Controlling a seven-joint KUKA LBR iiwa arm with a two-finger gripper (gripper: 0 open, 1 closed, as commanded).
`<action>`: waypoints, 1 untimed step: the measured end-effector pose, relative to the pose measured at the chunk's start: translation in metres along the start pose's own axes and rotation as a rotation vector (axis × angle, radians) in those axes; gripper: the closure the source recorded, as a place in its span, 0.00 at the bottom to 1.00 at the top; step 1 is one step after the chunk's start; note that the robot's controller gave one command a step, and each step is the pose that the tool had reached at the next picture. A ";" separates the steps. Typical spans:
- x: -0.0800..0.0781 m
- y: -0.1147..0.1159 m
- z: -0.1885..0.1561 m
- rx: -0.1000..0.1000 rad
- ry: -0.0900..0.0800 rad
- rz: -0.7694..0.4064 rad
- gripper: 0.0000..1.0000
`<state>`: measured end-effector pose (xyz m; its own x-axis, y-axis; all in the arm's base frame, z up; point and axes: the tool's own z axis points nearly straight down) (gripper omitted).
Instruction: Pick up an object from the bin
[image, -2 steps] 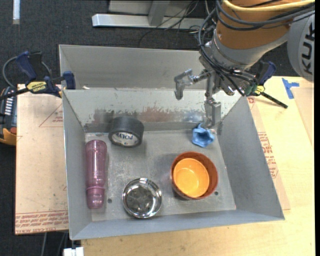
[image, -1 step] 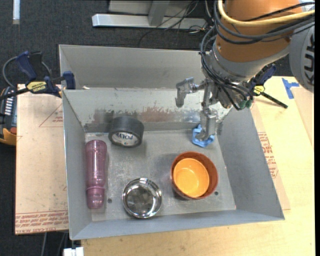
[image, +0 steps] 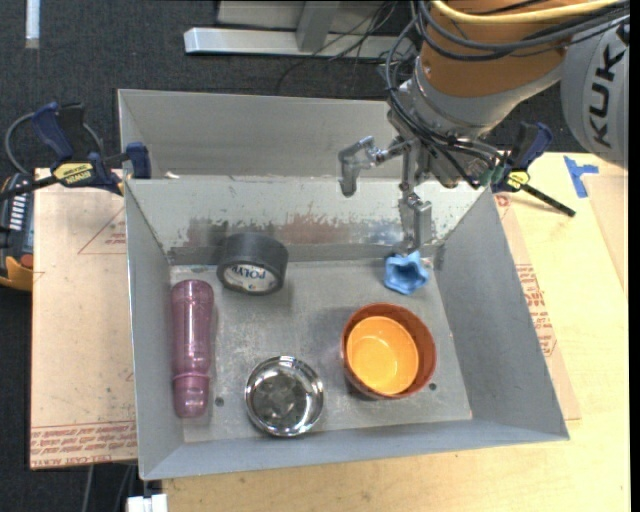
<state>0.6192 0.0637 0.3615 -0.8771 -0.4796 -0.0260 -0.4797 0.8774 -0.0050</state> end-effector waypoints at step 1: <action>0.017 0.010 0.000 -0.003 0.003 0.072 0.00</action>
Offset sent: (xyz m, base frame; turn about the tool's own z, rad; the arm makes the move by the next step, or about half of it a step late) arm -0.0103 -0.0174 0.0261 -0.1852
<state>0.5997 0.0639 0.3609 -0.9093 -0.4155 -0.0229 -0.4156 0.9096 -0.0004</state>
